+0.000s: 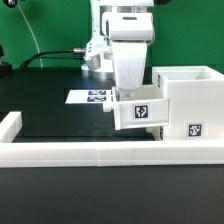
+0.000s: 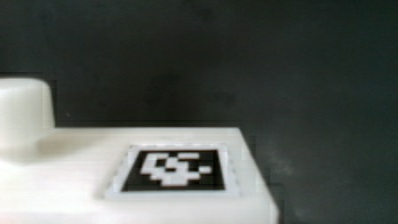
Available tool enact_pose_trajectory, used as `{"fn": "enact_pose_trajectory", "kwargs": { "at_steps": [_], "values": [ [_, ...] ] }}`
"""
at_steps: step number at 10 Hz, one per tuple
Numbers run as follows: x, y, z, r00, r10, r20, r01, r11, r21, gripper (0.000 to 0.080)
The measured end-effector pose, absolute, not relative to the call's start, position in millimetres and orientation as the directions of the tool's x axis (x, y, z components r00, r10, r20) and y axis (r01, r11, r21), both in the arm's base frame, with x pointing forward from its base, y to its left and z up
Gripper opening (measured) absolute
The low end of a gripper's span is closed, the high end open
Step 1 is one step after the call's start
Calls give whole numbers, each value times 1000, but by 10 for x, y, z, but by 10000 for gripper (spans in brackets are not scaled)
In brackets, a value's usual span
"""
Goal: Assemble drawer
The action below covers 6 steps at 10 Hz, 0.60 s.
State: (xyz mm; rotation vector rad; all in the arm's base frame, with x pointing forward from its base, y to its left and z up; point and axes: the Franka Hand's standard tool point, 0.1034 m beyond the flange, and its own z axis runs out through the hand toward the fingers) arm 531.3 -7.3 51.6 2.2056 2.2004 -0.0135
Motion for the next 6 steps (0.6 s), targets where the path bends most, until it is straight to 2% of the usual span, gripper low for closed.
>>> {"fn": "enact_pose_trajectory", "kwargs": {
  "at_steps": [4, 6],
  "values": [
    [5311, -77, 514, 0, 1000, -25, 1000, 1, 12, 44],
    [5311, -28, 509, -36, 999, -32, 999, 36, 24, 44]
  ]
}}
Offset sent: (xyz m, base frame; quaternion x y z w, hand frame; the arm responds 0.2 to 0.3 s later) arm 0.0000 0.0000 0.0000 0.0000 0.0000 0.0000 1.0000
